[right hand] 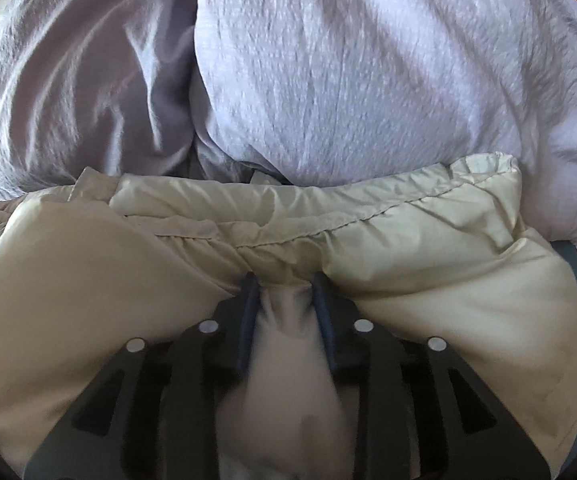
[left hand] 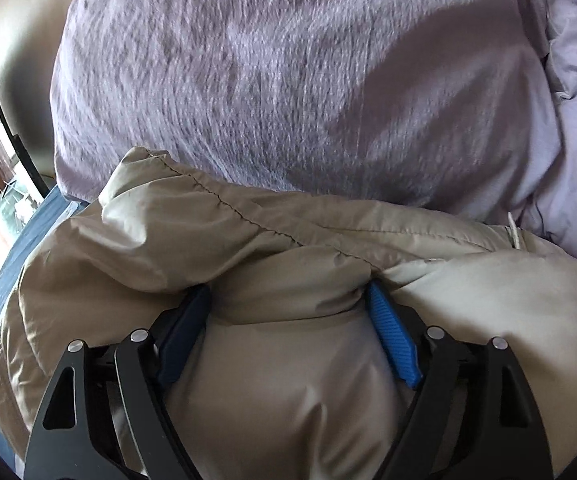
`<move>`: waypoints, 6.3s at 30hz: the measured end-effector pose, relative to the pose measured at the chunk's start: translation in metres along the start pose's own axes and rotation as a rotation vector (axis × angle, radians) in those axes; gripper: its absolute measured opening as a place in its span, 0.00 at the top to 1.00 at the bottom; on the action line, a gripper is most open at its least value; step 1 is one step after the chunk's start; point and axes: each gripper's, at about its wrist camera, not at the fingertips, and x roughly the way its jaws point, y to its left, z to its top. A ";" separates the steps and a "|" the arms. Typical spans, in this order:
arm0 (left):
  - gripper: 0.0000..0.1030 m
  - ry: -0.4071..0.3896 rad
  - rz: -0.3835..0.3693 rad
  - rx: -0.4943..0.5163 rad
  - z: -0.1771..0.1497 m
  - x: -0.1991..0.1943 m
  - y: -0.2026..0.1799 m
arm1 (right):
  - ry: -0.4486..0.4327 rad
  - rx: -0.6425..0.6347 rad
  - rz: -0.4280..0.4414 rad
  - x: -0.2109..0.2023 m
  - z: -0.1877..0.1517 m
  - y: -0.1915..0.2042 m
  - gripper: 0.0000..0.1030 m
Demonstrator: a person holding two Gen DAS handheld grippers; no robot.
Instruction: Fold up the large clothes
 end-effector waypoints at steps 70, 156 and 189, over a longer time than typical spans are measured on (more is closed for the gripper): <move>0.11 -0.005 0.090 0.012 -0.004 0.056 0.073 | -0.050 0.031 -0.110 0.043 -0.016 -0.051 0.36; 0.32 0.225 -0.134 -0.398 -0.077 -0.019 0.182 | 0.235 0.569 0.231 -0.031 -0.125 -0.159 0.51; 0.78 0.140 -0.225 -0.384 -0.164 -0.118 0.278 | 0.149 0.455 0.211 -0.155 -0.230 -0.078 0.78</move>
